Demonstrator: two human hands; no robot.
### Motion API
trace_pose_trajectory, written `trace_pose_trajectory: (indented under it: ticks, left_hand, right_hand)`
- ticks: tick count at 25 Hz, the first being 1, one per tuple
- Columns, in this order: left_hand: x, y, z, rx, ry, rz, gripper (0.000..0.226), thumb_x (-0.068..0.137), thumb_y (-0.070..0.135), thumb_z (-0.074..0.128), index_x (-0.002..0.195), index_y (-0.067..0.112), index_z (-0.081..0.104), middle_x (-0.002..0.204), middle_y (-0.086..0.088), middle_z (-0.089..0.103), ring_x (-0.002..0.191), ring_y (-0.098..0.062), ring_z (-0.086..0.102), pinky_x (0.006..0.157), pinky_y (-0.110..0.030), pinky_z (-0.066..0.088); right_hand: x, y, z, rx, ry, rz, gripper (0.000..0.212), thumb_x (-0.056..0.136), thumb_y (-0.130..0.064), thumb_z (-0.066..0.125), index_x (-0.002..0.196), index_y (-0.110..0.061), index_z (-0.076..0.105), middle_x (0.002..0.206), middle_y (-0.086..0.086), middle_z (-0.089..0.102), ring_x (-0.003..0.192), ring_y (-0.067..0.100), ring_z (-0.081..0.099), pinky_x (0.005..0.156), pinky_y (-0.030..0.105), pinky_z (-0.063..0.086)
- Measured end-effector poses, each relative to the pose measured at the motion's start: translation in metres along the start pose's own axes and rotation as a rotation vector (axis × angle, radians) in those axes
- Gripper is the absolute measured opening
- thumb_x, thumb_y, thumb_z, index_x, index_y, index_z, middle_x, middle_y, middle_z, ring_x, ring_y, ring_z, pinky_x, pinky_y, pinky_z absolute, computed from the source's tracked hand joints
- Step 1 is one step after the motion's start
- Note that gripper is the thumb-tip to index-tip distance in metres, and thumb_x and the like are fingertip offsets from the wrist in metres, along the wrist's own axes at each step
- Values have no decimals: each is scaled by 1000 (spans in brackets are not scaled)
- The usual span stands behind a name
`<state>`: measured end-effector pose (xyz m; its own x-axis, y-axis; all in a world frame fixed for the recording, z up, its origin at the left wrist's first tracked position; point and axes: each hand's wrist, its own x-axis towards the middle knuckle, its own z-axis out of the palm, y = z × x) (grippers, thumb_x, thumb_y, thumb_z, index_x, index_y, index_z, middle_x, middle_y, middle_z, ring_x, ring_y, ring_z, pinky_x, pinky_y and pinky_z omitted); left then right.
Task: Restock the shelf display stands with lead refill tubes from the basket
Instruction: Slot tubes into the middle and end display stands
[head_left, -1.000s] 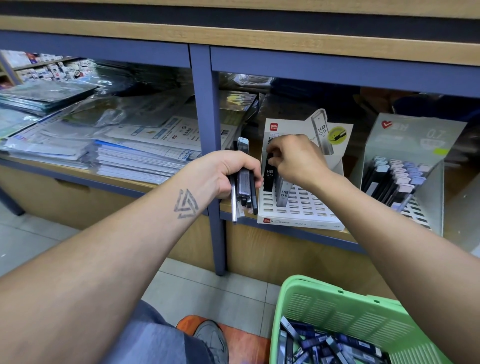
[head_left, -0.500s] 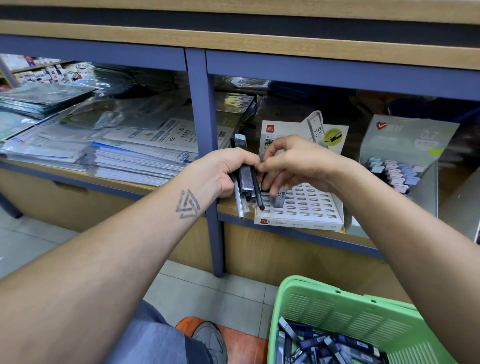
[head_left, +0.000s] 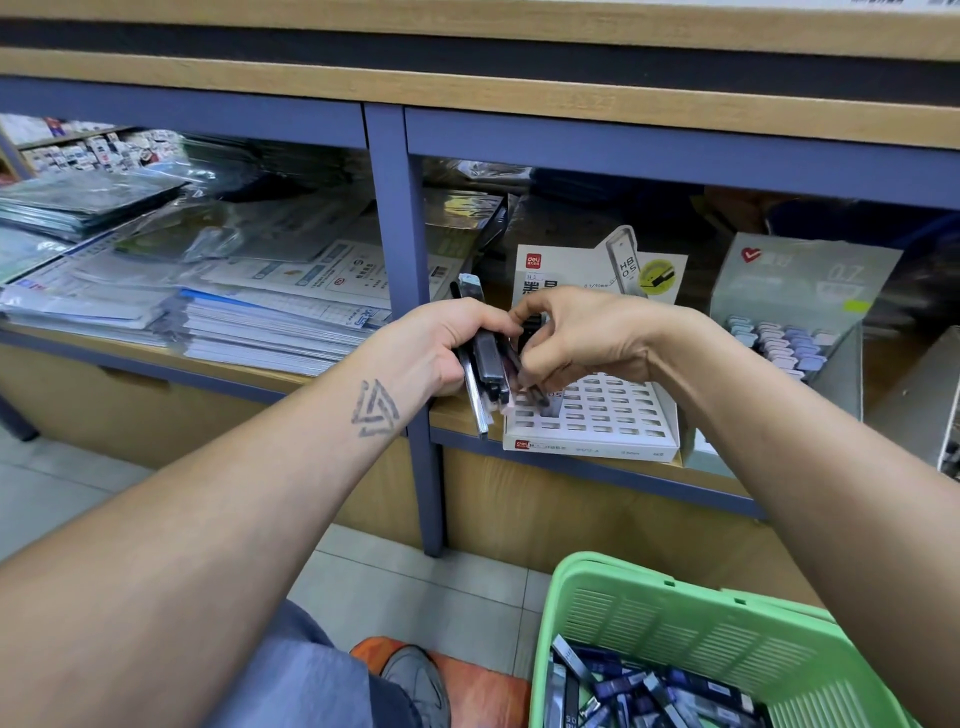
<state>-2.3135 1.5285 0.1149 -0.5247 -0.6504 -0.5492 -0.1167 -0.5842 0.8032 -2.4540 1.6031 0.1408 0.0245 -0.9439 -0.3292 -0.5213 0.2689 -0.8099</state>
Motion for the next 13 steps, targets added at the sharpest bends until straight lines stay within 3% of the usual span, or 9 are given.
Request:
trace_pose_trajectory:
  ticks: [3, 6, 10, 13]
  left_hand:
    - [3, -1, 1, -15, -11, -5, 16, 92, 7, 67, 105, -1, 65, 75, -18, 70, 58, -26, 69, 63, -39, 63]
    - [6, -2, -1, -34, 4, 22, 20, 91, 8, 69, 109, 1, 67, 78, -13, 69, 54, -18, 66, 55, -27, 60]
    - [4, -1, -3, -37, 20, 20, 4, 87, 1, 68, 88, 3, 65, 71, -10, 65, 58, -17, 63, 60, -30, 59]
    - [3, -2, -4, -3, 40, 24, 10, 85, -5, 63, 79, 3, 61, 72, -12, 63, 60, -19, 64, 55, -31, 59]
  right_hand:
    - [1, -2, -5, -79, 46, 12, 38, 89, 8, 54, 121, -10, 59, 94, 21, 76, 76, 24, 65, 68, 32, 52]
    - [-1, 2, -17, -68, 125, 17, 28, 97, 6, 51, 114, -13, 63, 91, 15, 78, 69, 18, 63, 67, 27, 51]
    - [5, 14, -30, 226, 316, 56, 21, 96, 10, 53, 102, -5, 67, 81, 18, 74, 56, 16, 64, 53, 21, 51]
    - [9, 20, -31, 361, 368, 28, 21, 88, 14, 61, 96, -4, 70, 80, 19, 71, 56, 18, 65, 54, 21, 54]
